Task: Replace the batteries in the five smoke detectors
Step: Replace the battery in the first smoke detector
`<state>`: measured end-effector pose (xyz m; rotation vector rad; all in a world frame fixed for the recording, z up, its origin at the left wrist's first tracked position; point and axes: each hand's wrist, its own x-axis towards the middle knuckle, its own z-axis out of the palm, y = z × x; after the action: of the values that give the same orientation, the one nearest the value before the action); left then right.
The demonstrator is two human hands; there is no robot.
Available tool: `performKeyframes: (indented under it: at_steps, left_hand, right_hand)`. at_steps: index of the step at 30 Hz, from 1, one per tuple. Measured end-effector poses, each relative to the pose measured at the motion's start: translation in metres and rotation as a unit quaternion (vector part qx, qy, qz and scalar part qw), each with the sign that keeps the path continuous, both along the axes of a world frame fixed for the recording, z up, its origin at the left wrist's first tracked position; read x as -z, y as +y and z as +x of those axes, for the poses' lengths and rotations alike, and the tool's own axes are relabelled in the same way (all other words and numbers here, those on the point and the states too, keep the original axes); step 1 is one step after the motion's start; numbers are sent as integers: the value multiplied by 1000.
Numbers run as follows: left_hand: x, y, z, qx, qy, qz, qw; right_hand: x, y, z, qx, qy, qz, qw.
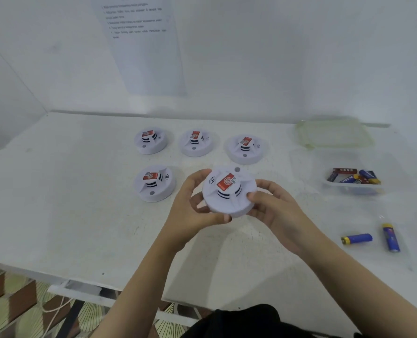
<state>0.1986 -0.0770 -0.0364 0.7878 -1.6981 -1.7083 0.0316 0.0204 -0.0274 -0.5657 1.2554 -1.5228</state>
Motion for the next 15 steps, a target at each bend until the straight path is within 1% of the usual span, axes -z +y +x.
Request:
performKeyframes:
  at_steps: [3, 5, 10, 12, 13, 15]
  left_hand:
    - [1, -4, 0, -19, 35, 89, 995]
    - [4, -6, -1, -37, 69, 125, 989]
    - [2, -12, -4, -50, 58, 116, 990]
    - [-2, -15, -6, -48, 44, 107, 992]
    - [-3, -17, -7, -47, 35, 94, 994]
    - [-6, -20, -9, -53, 22, 73, 996]
  right_hand:
    - [4, -1, 2, 9, -16, -6, 1000]
    - [6, -1, 7, 5, -7, -9, 1000]
    - [5, 0, 18, -5, 86, -20, 996]
    - [4, 2, 20, -23, 108, -23, 994]
    - [4, 1, 20, -31, 102, -21, 994]
    - [3, 1, 20, -36, 63, -12, 997]
